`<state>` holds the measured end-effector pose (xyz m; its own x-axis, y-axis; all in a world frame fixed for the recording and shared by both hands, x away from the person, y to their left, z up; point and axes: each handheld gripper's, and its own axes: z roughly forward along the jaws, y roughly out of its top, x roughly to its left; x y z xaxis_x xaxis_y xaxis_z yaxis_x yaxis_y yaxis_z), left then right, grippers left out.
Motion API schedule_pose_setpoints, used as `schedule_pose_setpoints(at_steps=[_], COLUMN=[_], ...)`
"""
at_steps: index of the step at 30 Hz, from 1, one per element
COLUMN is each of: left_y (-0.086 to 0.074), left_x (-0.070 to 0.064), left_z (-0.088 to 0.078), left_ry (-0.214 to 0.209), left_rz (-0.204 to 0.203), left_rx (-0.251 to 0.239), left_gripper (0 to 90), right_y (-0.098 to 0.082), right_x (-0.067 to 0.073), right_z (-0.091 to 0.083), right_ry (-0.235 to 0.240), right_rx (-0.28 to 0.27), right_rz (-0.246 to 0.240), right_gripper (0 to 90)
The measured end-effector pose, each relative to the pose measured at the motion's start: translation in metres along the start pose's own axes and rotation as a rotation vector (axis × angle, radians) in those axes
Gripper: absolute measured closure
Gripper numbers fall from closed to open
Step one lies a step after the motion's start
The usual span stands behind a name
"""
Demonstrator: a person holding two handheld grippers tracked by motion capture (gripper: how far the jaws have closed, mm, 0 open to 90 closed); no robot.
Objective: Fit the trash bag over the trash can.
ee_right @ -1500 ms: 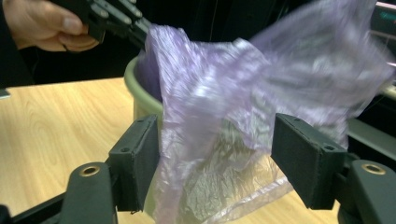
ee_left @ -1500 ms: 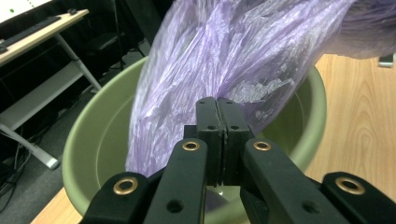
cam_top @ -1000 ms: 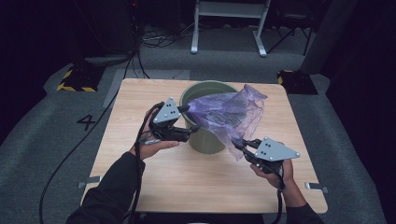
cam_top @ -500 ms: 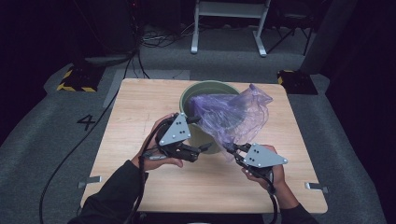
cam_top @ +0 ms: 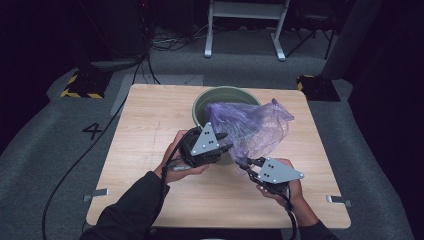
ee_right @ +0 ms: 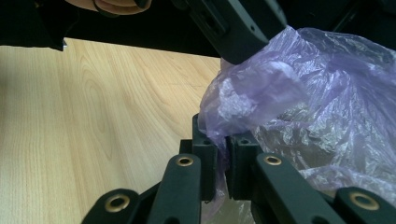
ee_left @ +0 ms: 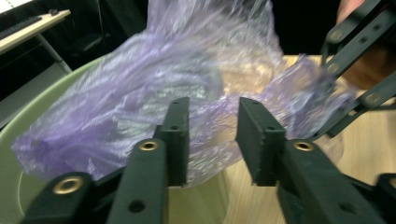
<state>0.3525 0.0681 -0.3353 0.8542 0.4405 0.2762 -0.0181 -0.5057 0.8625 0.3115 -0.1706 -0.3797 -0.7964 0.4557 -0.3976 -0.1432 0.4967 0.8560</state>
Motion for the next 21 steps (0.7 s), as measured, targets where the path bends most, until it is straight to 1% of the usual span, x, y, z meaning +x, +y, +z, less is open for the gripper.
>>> schedule_pose_setpoints(at_steps=[1,2,4,5,8,9,11,13,14,16,18,20,21], left_y=[-0.001,-0.003,-0.005,-0.005,-0.007,-0.008,-0.01,-0.013,-0.015,-0.019,-0.023,-0.027,-0.028], left_x=[0.001,0.002,0.003,0.002,0.003,0.003,0.006,0.008,0.009,0.011,0.012,0.013,0.013], left_z=[0.001,0.002,0.002,0.001,-0.001,-0.002,-0.005,-0.007,-0.009,-0.011,-0.012,-0.012,-0.012], left_ry=[0.008,0.008,0.009,0.012,0.012,0.011,0.001,0.008,0.011,0.009,0.013,0.017,0.02], left_rz=[0.003,0.009,0.011,0.017,0.053,0.052,0.045,0.047,0.04,0.029,0.022,0.02,0.013], left_rx=[0.005,0.009,0.008,0.007,-0.002,-0.003,-0.01,-0.015,-0.018,-0.022,-0.019,-0.015,-0.016], left_gripper=[69.0,73.6,79.5,82.6,88.2,89.1,89.8,89.9,89.9,89.9,90.0,90.0,90.0], right_y=[0.0,-0.001,-0.002,-0.002,-0.003,-0.003,-0.004,-0.005,-0.006,-0.009,-0.009,-0.009,-0.01], right_x=[0.0,0.001,0.001,0.001,0.001,0.001,0.001,-0.001,-0.003,-0.006,-0.008,-0.009,-0.01], right_z=[0.0,0.0,-0.001,-0.001,-0.002,-0.003,-0.006,-0.01,-0.012,-0.018,-0.026,-0.031,-0.035], right_ry=[0.001,0.003,0.005,0.007,0.01,0.012,0.004,0.006,-0.004,-0.008,-0.035,-0.031,-0.037], right_rx=[-0.001,-0.002,-0.003,-0.005,-0.005,-0.006,-0.008,-0.017,-0.015,-0.017,-0.004,0.0,0.003], right_rz=[0.002,0.003,0.003,0.007,0.018,0.025,0.034,0.049,0.059,0.091,0.123,0.137,0.137], right_gripper=[83.0,82.9,82.0,81.1,75.6,74.4,69.2,62.6,59.8,55.6,49.4,47.8,45.2])
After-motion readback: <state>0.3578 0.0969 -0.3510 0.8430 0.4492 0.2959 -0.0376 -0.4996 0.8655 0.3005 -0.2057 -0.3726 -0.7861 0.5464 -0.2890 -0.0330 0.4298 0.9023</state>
